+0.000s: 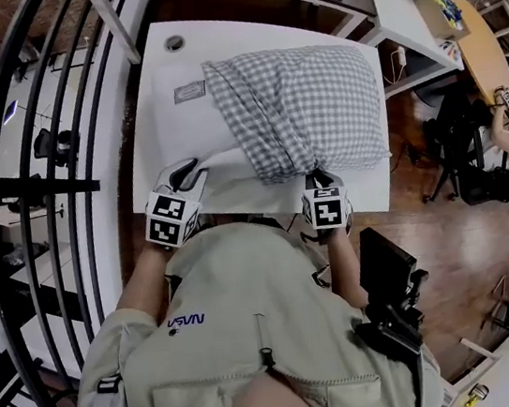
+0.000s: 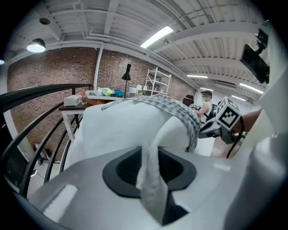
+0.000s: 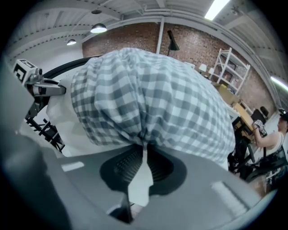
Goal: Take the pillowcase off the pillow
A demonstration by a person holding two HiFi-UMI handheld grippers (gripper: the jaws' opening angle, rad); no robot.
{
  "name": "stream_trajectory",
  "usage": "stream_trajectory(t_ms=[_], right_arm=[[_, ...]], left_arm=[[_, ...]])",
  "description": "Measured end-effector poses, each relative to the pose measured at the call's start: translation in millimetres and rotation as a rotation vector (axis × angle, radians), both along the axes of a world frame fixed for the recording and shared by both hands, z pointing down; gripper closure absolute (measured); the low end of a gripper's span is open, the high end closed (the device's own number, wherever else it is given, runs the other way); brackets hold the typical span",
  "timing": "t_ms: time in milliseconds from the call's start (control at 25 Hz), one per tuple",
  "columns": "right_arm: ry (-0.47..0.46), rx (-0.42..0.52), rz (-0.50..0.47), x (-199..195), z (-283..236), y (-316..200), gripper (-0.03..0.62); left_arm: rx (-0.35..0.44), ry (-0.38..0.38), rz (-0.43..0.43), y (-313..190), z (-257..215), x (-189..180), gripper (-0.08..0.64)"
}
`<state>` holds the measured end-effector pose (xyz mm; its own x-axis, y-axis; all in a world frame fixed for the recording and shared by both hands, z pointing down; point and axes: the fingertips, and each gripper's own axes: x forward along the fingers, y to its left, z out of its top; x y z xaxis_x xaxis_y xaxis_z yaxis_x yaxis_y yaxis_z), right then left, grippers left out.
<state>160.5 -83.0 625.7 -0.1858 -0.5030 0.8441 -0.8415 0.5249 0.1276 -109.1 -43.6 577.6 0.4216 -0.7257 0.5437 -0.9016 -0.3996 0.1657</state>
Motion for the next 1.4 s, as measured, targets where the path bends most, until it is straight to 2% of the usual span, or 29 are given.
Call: stream_trajectory(t_ms=[80,160,200,320,480,680,760,840,960,1000,1080,1160,1280,1400], right_arm=[[0.006,-0.033,-0.051,-1.5,-8.2,8.1,0.521],[0.009,-0.041,-0.106,-4.6,-23.3,15.1,0.512],[0.000,-0.040,-0.129,-6.7,-33.2,17.4,0.512],[-0.074,-0.007,-0.186,-19.0,-69.3,13.6,0.514],[-0.189,0.125,-0.223,-52.7,-120.6,-17.4,0.514],[-0.263,0.318,-0.277,-107.9,-166.8,-75.7,0.514],[-0.286,0.365,-0.287,-127.2,-174.9,-90.5,0.514],[-0.298,0.382,-0.300,-145.5,-176.4,-102.3,0.514],[-0.302,0.379,-0.336,-175.2,-175.4,-118.0,0.514],[-0.297,0.376,-0.353,-185.8,-174.6,-123.4,0.514],[-0.278,0.365,-0.392,-206.8,-170.7,-133.3,0.478],[-0.257,0.337,-0.429,-224.9,-161.5,-140.3,0.448],[-0.189,0.289,-0.449,-237.8,-138.9,-152.9,0.434],[-0.072,0.243,-0.456,-240.4,-110.7,-166.6,0.430]], left_arm=[[0.036,-0.011,0.031,9.3,-18.8,-2.0,0.407],[0.081,-0.020,0.045,16.0,-40.1,-6.5,0.371],[0.107,-0.018,0.040,16.3,-51.2,-9.1,0.370],[0.185,0.023,-0.002,7.5,-83.3,-20.9,0.433],[0.229,-0.011,-0.027,-23.9,-100.1,-39.1,0.420],[0.272,-0.083,-0.050,-97.0,-102.5,-46.9,0.350],[0.260,-0.101,-0.039,-119.8,-95.3,-45.0,0.337],[0.202,-0.111,-0.022,-135.9,-77.9,-41.5,0.316],[0.110,-0.114,-0.016,-156.4,-44.9,-40.5,0.261],[0.081,-0.109,-0.021,-161.2,-34.2,-41.7,0.214],[0.044,-0.089,-0.029,-164.5,-18.6,-41.8,0.195],[0.034,-0.069,-0.024,-158.3,-12.1,-35.7,0.211],[0.058,-0.076,0.003,-148.7,-5.8,-20.8,0.315],[0.080,-0.128,0.033,-138.1,-8.0,-8.8,0.429]])
